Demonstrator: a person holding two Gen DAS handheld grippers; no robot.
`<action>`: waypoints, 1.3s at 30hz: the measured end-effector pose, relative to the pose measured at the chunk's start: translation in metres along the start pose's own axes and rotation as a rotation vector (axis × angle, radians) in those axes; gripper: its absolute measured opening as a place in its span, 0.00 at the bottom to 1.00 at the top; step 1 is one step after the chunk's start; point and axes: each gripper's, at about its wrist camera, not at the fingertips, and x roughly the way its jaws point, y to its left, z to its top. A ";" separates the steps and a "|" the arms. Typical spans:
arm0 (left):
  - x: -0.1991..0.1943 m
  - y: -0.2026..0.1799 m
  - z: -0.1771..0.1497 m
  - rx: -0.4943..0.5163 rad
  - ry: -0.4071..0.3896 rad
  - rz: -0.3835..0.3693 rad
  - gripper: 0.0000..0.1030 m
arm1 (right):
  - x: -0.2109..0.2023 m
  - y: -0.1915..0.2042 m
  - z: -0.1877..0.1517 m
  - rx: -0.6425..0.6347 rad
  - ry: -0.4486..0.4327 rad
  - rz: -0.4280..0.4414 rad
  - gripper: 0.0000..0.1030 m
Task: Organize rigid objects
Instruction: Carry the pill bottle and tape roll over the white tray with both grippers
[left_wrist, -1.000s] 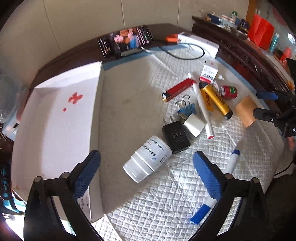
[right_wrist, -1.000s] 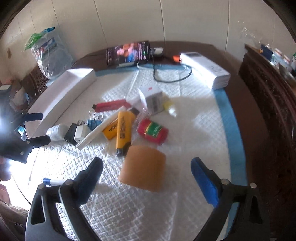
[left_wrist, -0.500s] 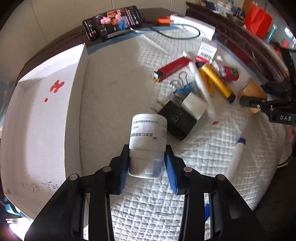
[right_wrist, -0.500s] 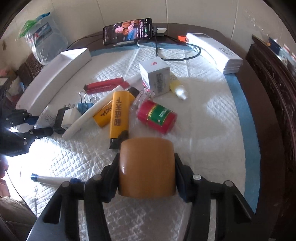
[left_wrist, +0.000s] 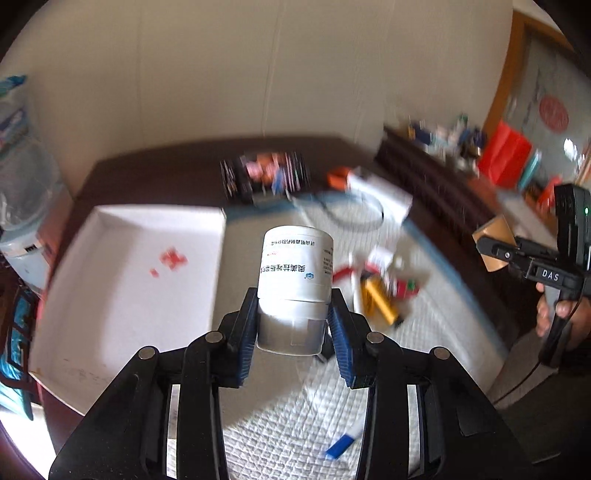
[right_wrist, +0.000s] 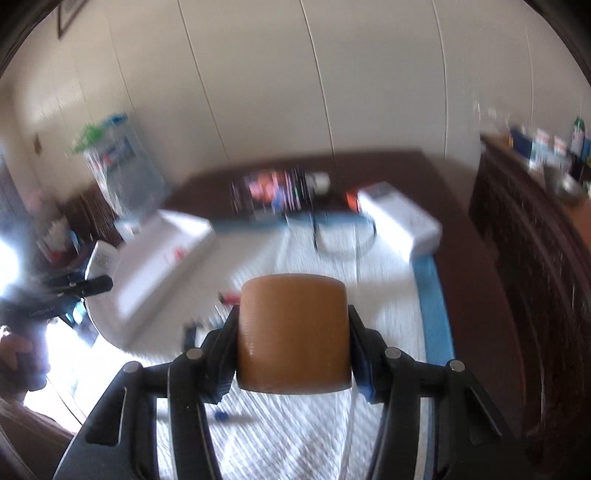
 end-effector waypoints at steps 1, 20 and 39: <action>-0.012 0.003 0.006 -0.012 -0.034 0.006 0.35 | -0.007 0.003 0.010 -0.011 -0.033 0.004 0.51; -0.102 0.047 0.016 -0.155 -0.227 0.184 0.35 | -0.036 0.065 0.067 -0.102 -0.232 0.156 0.51; -0.135 0.077 0.013 -0.199 -0.283 0.261 0.35 | -0.103 0.122 0.140 -0.195 -0.535 0.266 0.51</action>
